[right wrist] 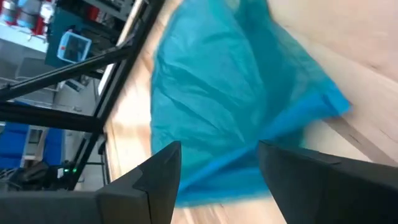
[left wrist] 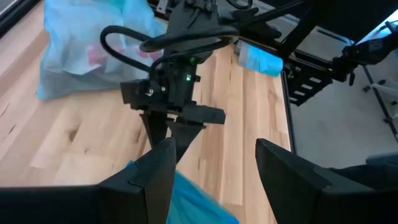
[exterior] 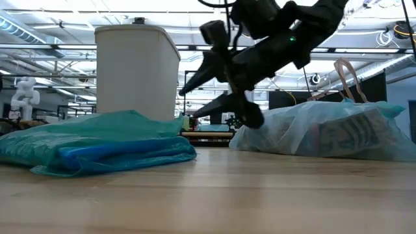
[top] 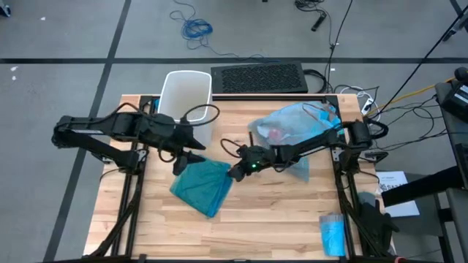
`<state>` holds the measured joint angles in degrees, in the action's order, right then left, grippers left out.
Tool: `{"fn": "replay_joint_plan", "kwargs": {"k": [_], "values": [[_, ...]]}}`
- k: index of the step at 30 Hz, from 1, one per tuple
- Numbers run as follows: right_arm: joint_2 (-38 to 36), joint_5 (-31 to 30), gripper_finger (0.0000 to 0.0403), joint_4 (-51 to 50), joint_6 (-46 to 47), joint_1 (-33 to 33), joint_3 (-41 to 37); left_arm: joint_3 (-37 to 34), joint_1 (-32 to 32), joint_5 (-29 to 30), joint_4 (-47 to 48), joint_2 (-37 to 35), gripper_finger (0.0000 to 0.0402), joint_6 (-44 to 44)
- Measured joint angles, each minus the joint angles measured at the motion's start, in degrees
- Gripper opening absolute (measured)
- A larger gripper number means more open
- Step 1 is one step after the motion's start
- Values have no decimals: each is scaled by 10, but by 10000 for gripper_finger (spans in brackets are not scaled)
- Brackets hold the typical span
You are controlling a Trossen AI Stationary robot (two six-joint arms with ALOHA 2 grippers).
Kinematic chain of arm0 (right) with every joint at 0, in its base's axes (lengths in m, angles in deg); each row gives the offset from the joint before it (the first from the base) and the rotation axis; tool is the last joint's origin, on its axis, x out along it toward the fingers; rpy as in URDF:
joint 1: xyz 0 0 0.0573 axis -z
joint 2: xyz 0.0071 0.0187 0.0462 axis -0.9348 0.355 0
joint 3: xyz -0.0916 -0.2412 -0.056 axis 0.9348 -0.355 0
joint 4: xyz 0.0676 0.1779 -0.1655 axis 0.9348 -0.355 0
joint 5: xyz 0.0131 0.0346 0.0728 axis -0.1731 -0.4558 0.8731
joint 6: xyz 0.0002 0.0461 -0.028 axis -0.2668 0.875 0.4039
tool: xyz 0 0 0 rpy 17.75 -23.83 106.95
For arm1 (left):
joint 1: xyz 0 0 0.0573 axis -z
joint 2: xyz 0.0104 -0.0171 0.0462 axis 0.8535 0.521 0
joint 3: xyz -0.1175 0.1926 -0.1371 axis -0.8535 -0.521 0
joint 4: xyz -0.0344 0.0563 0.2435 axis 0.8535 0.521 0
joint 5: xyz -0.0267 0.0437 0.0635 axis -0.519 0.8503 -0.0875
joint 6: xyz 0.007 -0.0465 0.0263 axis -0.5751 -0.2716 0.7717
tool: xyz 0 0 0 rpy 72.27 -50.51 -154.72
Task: Place trash/remove bag and relplace
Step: Insert the blue trash bag into the white trash bin
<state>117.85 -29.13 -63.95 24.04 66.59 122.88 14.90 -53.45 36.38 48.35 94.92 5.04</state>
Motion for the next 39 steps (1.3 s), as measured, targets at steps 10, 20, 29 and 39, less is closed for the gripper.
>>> {"fn": "replay_joint_plan", "kwargs": {"k": [10,20,29,39], "values": [[50,40,203,-29,2,19,38,-1,0,1,13,6,214,1],[50,25,203,-32,-6,29,39,-1,2,1,13,6,214,-1],[50,41,186,-16,-12,46,39,-1,2,1,12,6,214,-1],[50,42,156,-8,-13,29,39,-1,2,1,12,6,214,-12]]}}
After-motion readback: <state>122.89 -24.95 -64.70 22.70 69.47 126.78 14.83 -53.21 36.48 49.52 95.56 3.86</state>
